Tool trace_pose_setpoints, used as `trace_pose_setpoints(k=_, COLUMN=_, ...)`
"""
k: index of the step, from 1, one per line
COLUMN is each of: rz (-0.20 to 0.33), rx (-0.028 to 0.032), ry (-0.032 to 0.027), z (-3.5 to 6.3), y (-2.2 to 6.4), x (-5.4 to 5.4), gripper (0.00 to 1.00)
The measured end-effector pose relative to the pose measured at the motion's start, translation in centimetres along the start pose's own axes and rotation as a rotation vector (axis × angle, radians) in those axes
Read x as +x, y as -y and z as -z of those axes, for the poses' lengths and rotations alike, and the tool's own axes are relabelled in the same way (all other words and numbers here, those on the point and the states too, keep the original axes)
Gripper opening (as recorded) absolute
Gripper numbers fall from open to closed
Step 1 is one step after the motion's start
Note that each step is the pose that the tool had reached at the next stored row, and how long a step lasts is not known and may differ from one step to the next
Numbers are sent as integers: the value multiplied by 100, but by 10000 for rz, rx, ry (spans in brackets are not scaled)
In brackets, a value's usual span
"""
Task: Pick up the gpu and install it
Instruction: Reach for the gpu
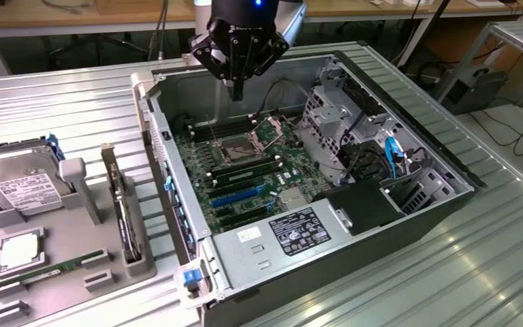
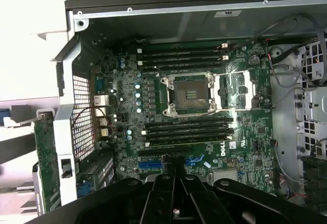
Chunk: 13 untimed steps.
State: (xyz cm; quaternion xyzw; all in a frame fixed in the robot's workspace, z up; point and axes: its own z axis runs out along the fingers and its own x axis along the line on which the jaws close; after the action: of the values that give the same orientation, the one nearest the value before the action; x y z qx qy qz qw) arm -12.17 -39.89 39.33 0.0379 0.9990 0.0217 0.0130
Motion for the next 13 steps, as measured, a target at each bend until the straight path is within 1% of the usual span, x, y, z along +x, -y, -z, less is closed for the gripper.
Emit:
trace_pose_setpoints(k=2, rz=0, rx=-1, ry=9, z=2, y=11, x=16, gripper=11)
trace_pose_setpoints(k=6, rz=2, rx=-9, ry=35, z=6, y=71, x=95, gripper=11)
trace_pose_setpoints(k=7, rz=2, rx=-9, ry=37, z=7, y=90, x=123, gripper=11)
trace_pose_setpoints(k=8, rz=2, rx=-10, ry=40, z=10, y=124, x=175, gripper=11)
trace_pose_setpoints(k=9, rz=2, rx=-10, ry=40, z=11, y=138, x=196, gripper=11)
trace_pose_setpoints(k=13, rz=2, rx=-10, ry=43, z=18, y=219, x=334, gripper=11)
